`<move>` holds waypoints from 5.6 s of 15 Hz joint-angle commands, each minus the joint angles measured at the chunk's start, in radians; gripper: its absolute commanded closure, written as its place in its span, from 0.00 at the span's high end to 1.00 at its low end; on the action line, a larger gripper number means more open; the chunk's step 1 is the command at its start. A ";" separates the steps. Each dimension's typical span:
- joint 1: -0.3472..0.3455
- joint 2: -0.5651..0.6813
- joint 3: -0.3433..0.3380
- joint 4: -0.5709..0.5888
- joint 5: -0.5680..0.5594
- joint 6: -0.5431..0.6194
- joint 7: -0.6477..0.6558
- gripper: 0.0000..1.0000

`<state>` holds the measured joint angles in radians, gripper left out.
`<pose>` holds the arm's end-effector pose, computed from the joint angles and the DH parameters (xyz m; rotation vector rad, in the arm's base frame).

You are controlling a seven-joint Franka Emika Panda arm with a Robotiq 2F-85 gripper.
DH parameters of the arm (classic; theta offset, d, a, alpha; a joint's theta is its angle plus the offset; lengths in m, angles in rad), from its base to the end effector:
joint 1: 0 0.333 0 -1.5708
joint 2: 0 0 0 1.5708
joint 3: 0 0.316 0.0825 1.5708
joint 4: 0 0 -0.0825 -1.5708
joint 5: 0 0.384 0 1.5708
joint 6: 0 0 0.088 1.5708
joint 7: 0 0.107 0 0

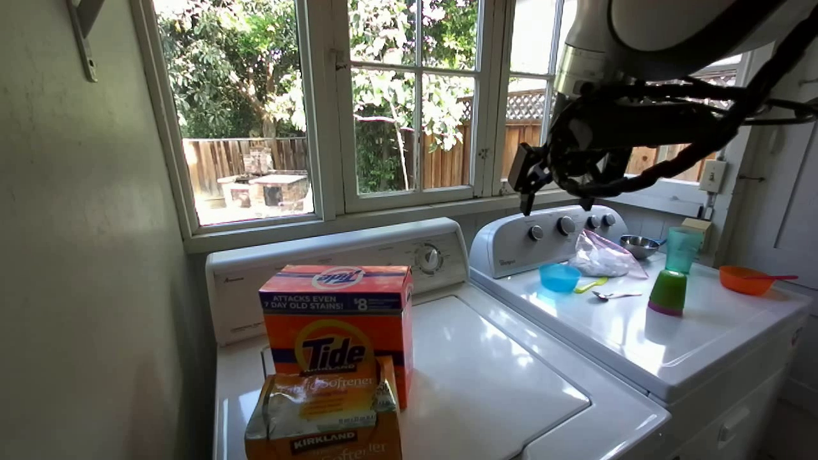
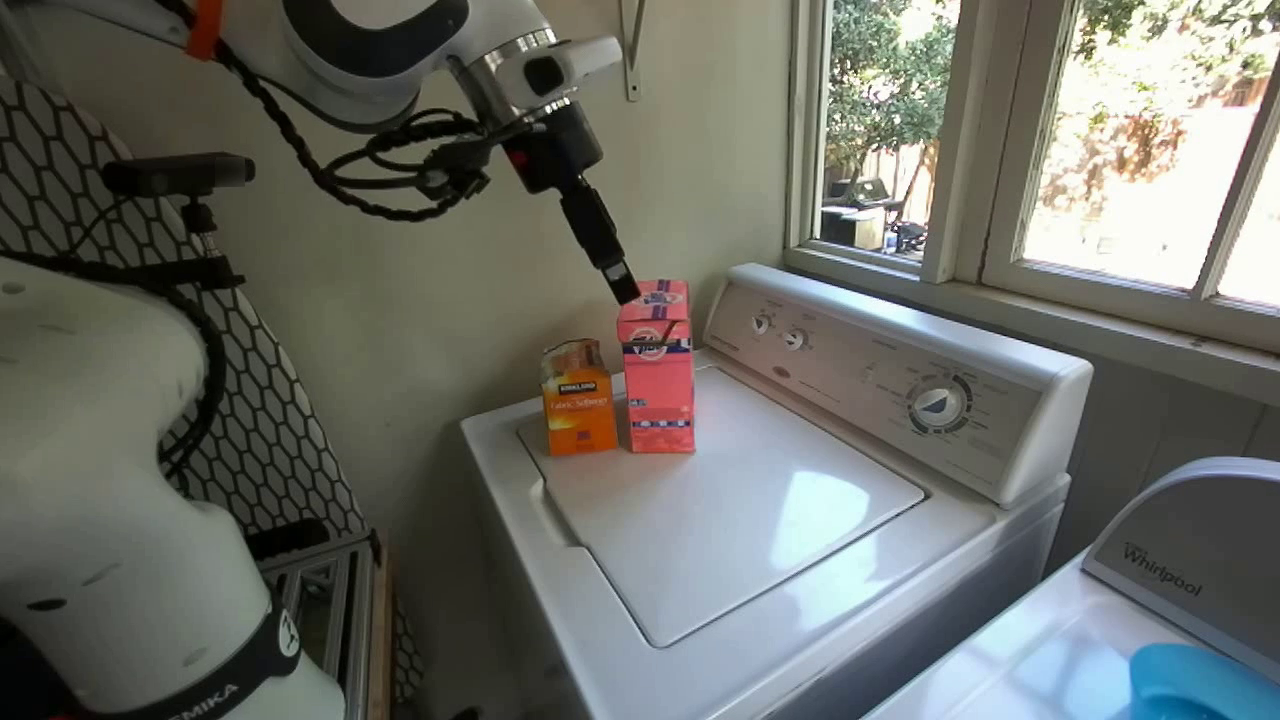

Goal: Move the green cup to the left and put the blue bowl on top of it

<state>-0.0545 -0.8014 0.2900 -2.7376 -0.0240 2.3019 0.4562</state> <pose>0.3339 0.0798 0.4733 2.9464 -0.3806 0.5929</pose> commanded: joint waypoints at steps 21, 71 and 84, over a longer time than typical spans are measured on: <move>-0.500 0.270 -0.077 0.145 -0.244 0.169 0.433 1.00; -0.228 1.342 -0.610 0.876 -0.538 0.208 0.915 1.00; -0.193 1.541 -0.726 1.023 -0.424 0.123 0.987 1.00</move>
<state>-0.2479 0.6489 -0.4196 -1.8061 -0.5303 2.4698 1.4552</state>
